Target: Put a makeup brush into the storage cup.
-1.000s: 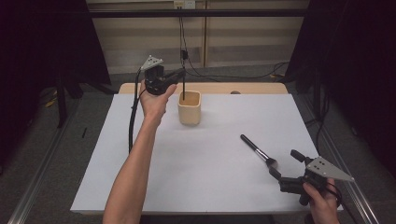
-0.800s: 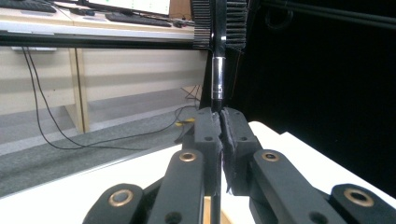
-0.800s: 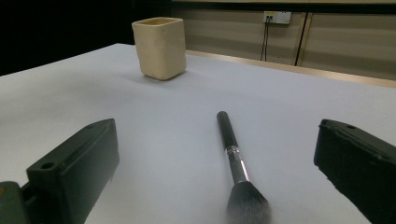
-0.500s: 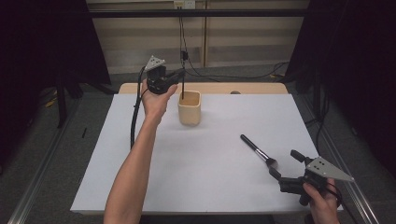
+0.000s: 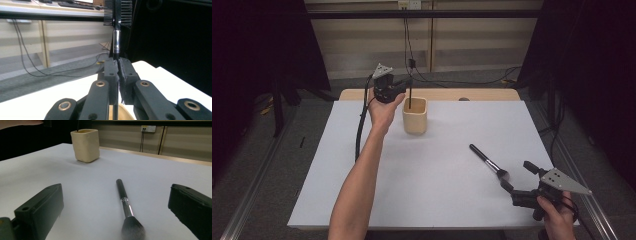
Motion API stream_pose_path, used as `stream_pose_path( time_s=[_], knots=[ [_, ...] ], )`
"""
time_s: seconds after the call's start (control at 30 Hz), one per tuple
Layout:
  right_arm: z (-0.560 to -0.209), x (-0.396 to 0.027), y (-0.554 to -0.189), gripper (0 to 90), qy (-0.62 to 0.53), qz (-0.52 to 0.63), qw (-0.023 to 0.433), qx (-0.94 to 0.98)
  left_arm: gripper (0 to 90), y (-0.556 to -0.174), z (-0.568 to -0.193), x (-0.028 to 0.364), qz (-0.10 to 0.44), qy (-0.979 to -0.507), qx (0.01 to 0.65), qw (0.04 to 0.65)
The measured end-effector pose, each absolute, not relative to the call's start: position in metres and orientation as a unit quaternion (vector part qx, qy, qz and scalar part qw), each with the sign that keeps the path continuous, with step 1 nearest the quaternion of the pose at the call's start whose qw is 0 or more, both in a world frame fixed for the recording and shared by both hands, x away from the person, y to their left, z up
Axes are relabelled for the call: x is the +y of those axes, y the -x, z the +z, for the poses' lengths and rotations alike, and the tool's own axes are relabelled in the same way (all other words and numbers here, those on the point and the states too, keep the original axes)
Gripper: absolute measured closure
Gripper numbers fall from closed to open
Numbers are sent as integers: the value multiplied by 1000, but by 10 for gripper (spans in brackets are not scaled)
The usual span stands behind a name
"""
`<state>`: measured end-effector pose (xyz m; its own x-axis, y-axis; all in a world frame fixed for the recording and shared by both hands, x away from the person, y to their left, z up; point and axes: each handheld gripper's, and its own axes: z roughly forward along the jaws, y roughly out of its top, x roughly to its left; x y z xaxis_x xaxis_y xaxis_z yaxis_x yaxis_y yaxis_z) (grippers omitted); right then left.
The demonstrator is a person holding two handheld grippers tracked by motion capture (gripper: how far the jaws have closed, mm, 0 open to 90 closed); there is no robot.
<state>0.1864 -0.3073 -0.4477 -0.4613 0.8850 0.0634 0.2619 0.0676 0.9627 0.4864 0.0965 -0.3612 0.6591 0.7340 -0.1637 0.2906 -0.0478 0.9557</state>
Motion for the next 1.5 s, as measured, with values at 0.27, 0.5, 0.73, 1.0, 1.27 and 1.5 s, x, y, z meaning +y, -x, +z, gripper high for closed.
stream_pose_path(
  time_s=[0.27,0.5,0.73,1.0,1.27,1.5],
  knots=[
    [-448,-306,-186,0,-429,532,291,670,859,-484,-369,94,187,-702,367,581],
    [-448,-305,-187,0,-428,533,291,670,859,-482,-379,96,194,-710,363,571],
    [-448,-305,-187,0,-429,533,290,669,859,-480,-388,95,187,-711,367,570],
    [-448,-306,-186,0,-428,533,291,669,859,-479,-401,93,179,-715,373,564],
    [-448,-305,-186,0,-428,532,290,670,859,-477,-407,94,179,-715,379,560],
    [-448,-305,-187,0,-428,532,289,671,858,-475,-407,98,178,-715,382,558]
  ],
)
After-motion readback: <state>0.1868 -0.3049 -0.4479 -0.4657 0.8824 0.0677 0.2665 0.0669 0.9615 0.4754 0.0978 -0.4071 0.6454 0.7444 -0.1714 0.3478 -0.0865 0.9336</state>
